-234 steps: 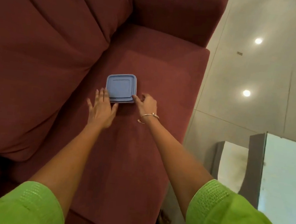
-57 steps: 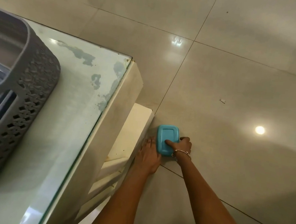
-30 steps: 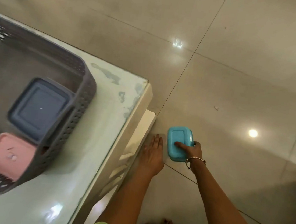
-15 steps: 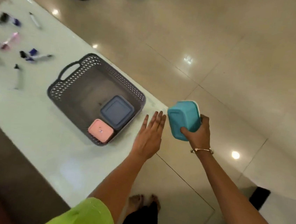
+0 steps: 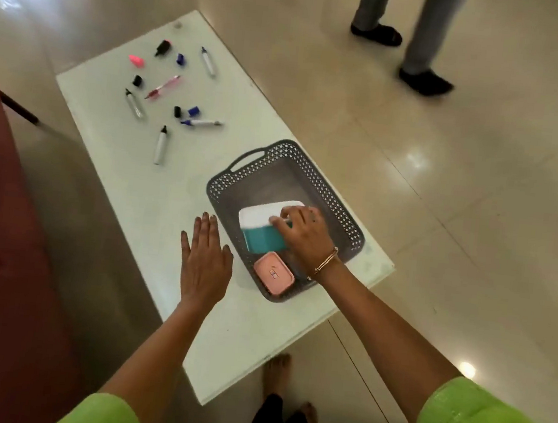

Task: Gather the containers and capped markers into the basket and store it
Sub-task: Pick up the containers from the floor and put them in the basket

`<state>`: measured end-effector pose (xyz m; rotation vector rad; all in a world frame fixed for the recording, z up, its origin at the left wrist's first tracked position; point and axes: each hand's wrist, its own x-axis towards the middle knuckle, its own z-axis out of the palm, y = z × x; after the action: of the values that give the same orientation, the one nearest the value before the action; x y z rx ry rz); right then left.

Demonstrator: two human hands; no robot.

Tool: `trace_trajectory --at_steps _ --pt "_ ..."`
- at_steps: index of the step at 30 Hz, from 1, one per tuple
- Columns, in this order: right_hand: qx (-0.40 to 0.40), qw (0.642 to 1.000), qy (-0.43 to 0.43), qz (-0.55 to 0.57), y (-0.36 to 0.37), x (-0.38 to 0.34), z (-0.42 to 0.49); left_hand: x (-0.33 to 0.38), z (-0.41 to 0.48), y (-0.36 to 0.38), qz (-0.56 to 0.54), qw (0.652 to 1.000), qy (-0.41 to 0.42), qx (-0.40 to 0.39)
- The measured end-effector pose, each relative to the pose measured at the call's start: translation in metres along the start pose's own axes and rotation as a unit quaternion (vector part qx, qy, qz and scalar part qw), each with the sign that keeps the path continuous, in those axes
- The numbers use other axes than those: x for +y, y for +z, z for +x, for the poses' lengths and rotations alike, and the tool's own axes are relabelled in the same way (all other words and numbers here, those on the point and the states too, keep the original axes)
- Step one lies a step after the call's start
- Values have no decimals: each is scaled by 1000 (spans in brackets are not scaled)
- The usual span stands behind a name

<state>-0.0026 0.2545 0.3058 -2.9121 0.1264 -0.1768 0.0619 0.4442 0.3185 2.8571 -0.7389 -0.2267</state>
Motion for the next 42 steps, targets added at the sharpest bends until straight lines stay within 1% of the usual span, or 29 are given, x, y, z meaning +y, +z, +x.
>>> trace_trajectory --at_steps 3,6,11,15,23,29,37,40,42 --pt "-46 996 -53 -54 27 -6 22 -13 7 8 -4 1000 -7 -7" --pt "-82 992 -59 -74 45 -3 37 -20 16 19 -3 1000 -5 -10" --pt "-104 987 -79 -98 69 -1 52 -30 26 34 -13 1000 -17 -16" --pt "-104 984 -105 -101 81 -2 51 -36 27 38 -18 999 -34 -23" --pt "-40 971 -177 -155 88 9 37 -35 30 36 -37 999 -32 -17" --pt "-51 962 -209 -169 89 7 37 -34 35 36 -30 999 -26 -13" --pt "-83 965 -195 -152 84 2 33 -26 36 35 -30 999 -21 -27" --pt "-92 971 -170 -137 76 3 32 -18 40 30 -29 999 -19 -35" --pt "-93 980 -142 -101 65 2 30 -11 44 23 -22 999 -17 -45"
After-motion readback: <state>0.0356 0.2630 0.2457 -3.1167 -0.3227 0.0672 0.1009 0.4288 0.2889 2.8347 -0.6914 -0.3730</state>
